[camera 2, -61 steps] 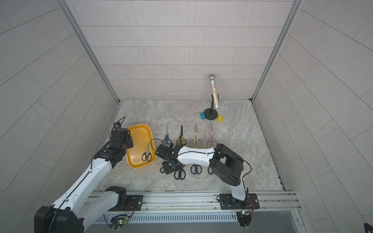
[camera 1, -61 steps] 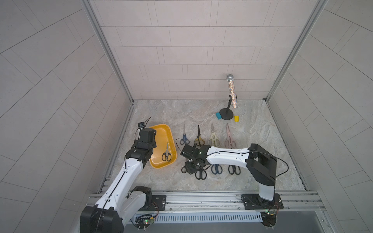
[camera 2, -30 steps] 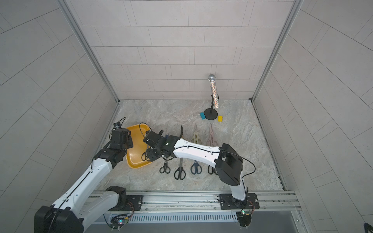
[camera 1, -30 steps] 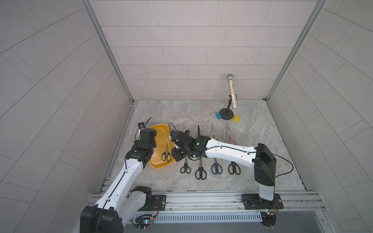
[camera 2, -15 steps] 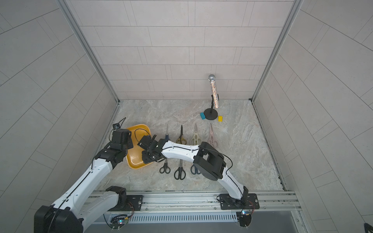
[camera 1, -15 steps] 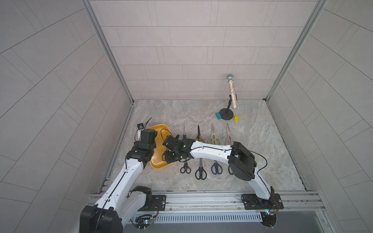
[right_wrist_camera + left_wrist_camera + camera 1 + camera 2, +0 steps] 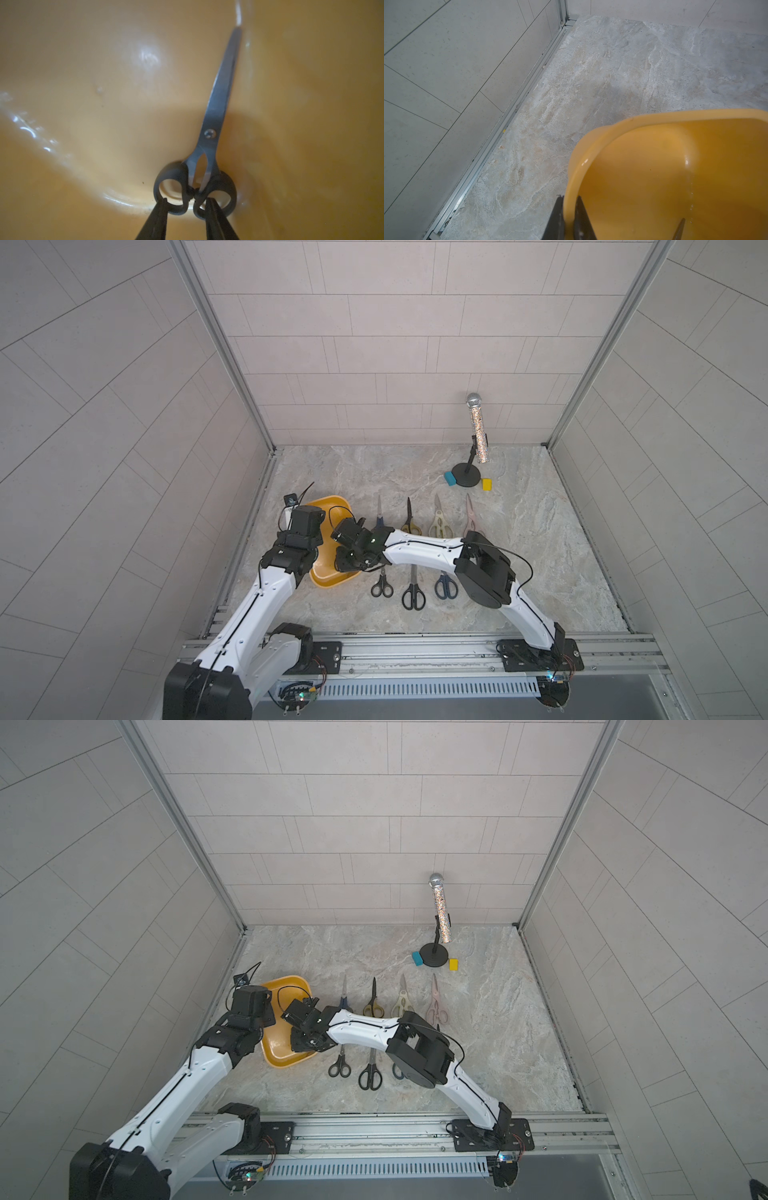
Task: Take the scissors out of the storage box
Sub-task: Pick up the scissors from the storage box.
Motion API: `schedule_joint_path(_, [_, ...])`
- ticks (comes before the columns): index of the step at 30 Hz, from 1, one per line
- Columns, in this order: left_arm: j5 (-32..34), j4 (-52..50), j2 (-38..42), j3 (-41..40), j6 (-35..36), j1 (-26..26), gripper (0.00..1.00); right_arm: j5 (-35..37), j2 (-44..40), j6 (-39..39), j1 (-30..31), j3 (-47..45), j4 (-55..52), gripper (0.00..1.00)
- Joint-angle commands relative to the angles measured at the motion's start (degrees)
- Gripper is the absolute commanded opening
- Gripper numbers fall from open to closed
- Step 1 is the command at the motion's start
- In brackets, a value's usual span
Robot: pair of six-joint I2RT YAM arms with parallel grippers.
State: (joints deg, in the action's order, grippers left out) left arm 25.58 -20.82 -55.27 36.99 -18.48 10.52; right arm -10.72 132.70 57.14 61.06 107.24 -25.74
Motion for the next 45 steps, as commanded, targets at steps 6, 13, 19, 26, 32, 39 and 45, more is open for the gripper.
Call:
schedule_joint_path(6, [0.3,-0.7,0.2,0.6,0.4,1.2,0.00,3.4,4.8,-0.3,-0.9,2.9,-1.3,0.37])
schedule_joint_path(13, [0.1,-0.9,0.0,0.8,0.4,1.9,0.00,6.9,8.3,-0.6,-0.9,5.7,-3.0,0.36])
schedule_joint_path(19, [0.6,-0.9,-0.3,0.8,0.8,2.2,0.00,7.0,9.4,-0.1,-1.0,6.4,-1.6,0.18])
schedule_joint_path(26, [2.0,-0.9,-0.6,0.9,1.5,2.2,0.00,5.7,3.9,-0.1,-1.8,2.1,3.4,0.10])
schedule_joint_path(32, [3.4,-1.6,-1.7,1.3,1.8,2.0,0.00,4.5,-3.0,-0.3,-2.5,-2.4,7.2,0.06])
schedule_joint_path(39, [3.7,-2.3,-3.3,2.0,2.0,1.7,0.00,3.8,-8.0,-0.6,-2.6,-6.5,10.3,0.05])
schedule_joint_path(45, [4.9,-2.7,-3.3,2.1,2.5,1.5,0.00,2.3,-10.0,-1.1,-2.7,-7.6,10.7,0.05])
